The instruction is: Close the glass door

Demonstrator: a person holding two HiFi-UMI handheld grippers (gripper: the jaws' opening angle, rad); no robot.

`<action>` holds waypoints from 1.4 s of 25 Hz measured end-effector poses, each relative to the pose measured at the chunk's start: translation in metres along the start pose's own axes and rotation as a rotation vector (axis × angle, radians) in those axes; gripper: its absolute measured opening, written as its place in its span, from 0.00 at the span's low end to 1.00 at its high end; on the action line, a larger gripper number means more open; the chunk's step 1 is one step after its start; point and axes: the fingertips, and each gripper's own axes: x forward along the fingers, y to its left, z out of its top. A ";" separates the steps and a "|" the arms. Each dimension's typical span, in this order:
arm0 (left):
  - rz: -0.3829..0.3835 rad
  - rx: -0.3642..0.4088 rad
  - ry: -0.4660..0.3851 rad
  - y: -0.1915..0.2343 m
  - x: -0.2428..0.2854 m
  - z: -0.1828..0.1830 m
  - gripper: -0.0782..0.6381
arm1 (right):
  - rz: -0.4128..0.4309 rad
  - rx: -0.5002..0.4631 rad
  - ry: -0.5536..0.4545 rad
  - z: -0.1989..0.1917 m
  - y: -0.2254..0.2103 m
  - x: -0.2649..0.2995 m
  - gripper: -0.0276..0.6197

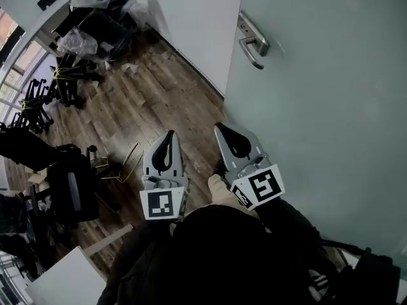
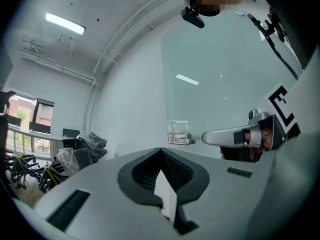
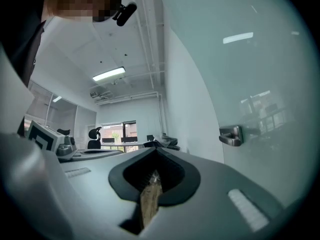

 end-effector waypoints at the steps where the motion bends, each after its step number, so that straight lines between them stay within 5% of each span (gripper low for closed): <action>1: -0.015 0.004 -0.011 -0.001 0.021 0.003 0.10 | 0.000 0.007 0.013 -0.004 -0.011 0.010 0.05; 8: -0.135 0.019 -0.055 -0.019 0.134 0.026 0.10 | -0.006 -0.028 0.007 0.018 -0.077 0.062 0.05; 17: -0.208 -0.025 -0.103 -0.028 0.230 0.048 0.10 | -0.146 -0.167 -0.090 0.083 -0.162 0.090 0.08; 23: -0.323 0.017 -0.080 -0.047 0.283 0.034 0.10 | -0.221 -0.260 0.031 0.051 -0.212 0.110 0.17; 31: -0.359 0.015 -0.043 -0.040 0.298 0.015 0.10 | -0.223 -0.167 0.173 -0.015 -0.215 0.135 0.23; 35: -0.349 0.018 -0.037 -0.053 0.318 0.016 0.10 | -0.252 -0.126 0.169 -0.014 -0.247 0.136 0.16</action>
